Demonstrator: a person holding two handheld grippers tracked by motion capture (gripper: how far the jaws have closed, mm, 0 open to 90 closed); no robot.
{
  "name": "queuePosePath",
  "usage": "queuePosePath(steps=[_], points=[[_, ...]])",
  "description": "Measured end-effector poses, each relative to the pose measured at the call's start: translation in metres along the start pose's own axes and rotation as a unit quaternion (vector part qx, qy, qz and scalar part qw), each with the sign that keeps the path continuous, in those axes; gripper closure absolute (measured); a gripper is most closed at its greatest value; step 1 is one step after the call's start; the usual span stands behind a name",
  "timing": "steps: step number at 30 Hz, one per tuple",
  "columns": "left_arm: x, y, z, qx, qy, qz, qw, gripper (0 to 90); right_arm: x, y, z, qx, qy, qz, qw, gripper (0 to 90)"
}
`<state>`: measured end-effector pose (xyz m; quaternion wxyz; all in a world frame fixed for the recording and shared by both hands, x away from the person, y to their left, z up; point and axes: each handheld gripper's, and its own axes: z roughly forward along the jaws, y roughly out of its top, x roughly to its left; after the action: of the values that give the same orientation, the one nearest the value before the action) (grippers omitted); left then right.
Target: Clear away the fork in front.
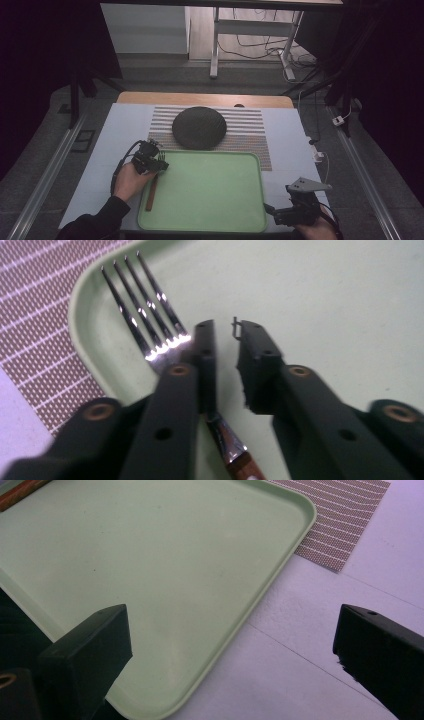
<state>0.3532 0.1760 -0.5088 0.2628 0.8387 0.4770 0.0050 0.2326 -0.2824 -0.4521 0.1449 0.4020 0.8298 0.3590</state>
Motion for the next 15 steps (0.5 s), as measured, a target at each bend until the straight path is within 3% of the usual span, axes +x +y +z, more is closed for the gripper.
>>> queuePosePath(steps=[7, 12, 15], points=[[-0.006, -0.002, -0.008, -0.037, -0.019, 0.023, 0.9989, 53.4, -0.001, 0.0, 0.0, -0.001, 0.002, 0.0, 1.0, 2.9], [-0.009, -0.005, -0.014, -0.061, -0.02, 0.061, 0.9961, 36.1, 0.0, 0.0, 0.0, -0.001, 0.004, 0.0, 1.0, 2.9], [-0.013, -0.006, -0.018, -0.071, -0.02, 0.07, 0.9948, 30.1, 0.0, 0.0, 0.0, -0.001, 0.006, 0.0, 1.0, 2.9]])
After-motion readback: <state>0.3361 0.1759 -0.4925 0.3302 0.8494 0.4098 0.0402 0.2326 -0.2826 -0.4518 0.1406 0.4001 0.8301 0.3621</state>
